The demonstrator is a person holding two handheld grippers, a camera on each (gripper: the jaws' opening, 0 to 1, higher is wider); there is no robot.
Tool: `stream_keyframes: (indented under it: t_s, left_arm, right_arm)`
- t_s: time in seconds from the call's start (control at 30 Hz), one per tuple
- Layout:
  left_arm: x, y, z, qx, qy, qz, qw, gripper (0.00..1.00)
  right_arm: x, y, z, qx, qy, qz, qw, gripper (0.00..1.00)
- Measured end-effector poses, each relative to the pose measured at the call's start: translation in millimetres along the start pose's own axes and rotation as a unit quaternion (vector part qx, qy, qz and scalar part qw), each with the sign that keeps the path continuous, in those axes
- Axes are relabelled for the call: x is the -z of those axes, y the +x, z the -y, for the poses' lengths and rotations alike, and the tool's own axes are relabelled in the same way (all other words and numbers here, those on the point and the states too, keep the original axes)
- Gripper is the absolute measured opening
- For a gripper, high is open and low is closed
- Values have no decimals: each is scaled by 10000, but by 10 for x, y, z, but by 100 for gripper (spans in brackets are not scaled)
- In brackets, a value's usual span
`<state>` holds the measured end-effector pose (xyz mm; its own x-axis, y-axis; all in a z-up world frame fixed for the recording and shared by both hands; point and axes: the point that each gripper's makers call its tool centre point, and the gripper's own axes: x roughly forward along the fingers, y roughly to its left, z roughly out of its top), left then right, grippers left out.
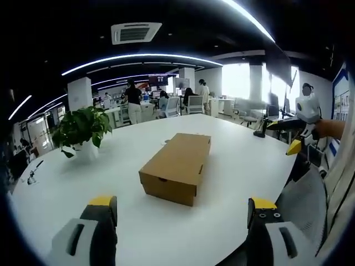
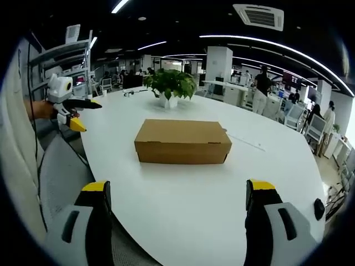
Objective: Operate the shoe box by opening the lid, removing the specified soft item, and placing it in the target area until the item is outside and the box remains undamaged.
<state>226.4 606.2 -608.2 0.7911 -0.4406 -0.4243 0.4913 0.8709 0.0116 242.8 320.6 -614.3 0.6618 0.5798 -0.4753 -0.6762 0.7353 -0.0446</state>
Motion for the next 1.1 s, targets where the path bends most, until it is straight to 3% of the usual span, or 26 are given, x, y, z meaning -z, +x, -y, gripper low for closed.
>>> stream_keyframes:
  t_s: [1.1]
  left_arm:
    - [90, 106, -4, -172, 52, -254, 9995, 100]
  right_arm:
    - [90, 72, 154, -150, -80, -57, 9998, 96]
